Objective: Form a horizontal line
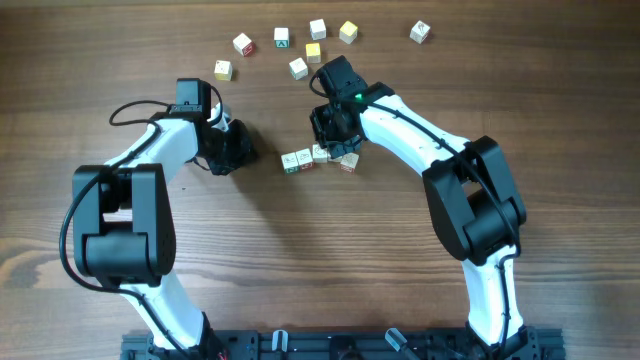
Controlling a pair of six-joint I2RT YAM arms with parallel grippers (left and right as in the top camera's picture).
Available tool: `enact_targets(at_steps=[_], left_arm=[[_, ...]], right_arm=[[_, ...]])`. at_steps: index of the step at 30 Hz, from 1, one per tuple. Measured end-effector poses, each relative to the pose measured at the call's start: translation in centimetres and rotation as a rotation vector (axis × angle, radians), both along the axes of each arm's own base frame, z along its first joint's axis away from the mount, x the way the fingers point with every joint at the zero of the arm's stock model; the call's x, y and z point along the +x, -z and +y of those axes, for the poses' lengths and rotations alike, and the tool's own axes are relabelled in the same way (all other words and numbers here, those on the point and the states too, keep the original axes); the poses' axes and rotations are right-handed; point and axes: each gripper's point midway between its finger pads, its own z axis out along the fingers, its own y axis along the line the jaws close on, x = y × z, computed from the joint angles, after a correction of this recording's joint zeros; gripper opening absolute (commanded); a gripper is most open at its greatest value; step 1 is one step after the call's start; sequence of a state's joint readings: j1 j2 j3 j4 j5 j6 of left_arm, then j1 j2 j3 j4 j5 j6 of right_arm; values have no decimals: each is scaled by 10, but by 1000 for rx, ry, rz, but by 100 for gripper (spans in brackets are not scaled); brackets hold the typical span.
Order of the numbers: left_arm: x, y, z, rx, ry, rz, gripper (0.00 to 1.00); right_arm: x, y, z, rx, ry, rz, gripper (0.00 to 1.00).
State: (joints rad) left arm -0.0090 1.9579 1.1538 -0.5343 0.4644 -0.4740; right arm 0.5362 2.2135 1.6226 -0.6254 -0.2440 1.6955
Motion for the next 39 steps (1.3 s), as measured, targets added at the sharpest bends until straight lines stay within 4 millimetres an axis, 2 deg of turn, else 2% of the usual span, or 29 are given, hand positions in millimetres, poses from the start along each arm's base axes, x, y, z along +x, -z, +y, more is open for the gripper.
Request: enact_targets(at_steps=[10,16,21,26,30,39], left_arm=[[0,0,0,0,0,0,4],[0,0,0,0,0,0,4],[0,0,0,0,0,0,4],[0,0,0,0,0,0,4],[0,0,0,0,0,0,4],[0,0,0,0,0,0,4]], right_arm=[[-2,-1,2,5,-53,-10,4],[9,-4,5,21,-47,-56,4],[20,-4,-11,1,-12,-68,4],[35,-2,-42,-26,19,-74,4],[33,3,-61,-61,23,-46,4],[23,3,-54,-69,-112,-59,4]])
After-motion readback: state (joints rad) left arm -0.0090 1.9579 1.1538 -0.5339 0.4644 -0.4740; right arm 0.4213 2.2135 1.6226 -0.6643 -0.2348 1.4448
